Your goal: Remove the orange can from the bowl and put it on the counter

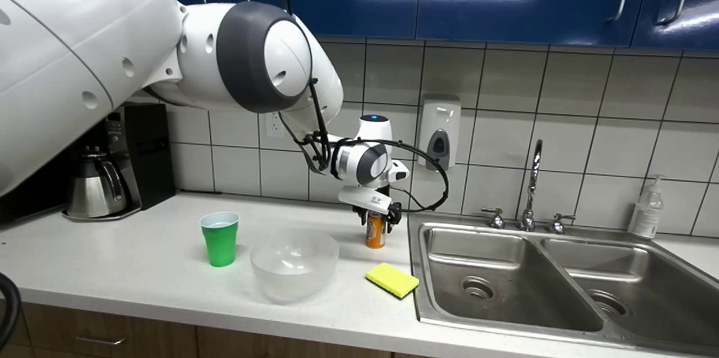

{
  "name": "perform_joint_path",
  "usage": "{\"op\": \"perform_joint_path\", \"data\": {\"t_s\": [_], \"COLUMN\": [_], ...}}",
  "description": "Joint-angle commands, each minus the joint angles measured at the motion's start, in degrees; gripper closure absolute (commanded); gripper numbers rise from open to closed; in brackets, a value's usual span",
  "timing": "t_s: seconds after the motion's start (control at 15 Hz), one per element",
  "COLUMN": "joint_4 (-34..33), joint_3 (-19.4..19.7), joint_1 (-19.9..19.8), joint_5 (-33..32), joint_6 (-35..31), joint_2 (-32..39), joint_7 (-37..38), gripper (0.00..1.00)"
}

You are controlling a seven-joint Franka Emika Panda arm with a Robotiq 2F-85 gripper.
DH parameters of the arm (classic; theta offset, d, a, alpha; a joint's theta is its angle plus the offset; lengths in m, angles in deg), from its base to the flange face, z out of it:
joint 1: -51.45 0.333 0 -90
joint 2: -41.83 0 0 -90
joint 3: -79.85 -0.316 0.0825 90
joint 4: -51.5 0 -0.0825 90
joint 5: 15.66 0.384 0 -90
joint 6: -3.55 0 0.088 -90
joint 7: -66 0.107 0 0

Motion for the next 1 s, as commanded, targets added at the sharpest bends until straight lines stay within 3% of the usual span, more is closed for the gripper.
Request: {"op": "perform_joint_path", "data": {"t_s": [0.0, 0.6, 0.93], "joint_4": [-5.8, -9.5, -6.7], "joint_3": [-0.9, -0.9, -0.4], "joint_1": [-1.0, -0.1, 0.6], "joint_5": [0.9, 0.5, -0.1], "joint_6": [3.8, 9.2, 8.0], "joint_2": [2.8, 1.4, -2.1], "joint_7": [-1.7, -2.1, -2.7], "gripper": [0.0, 0.0, 0.0]}}
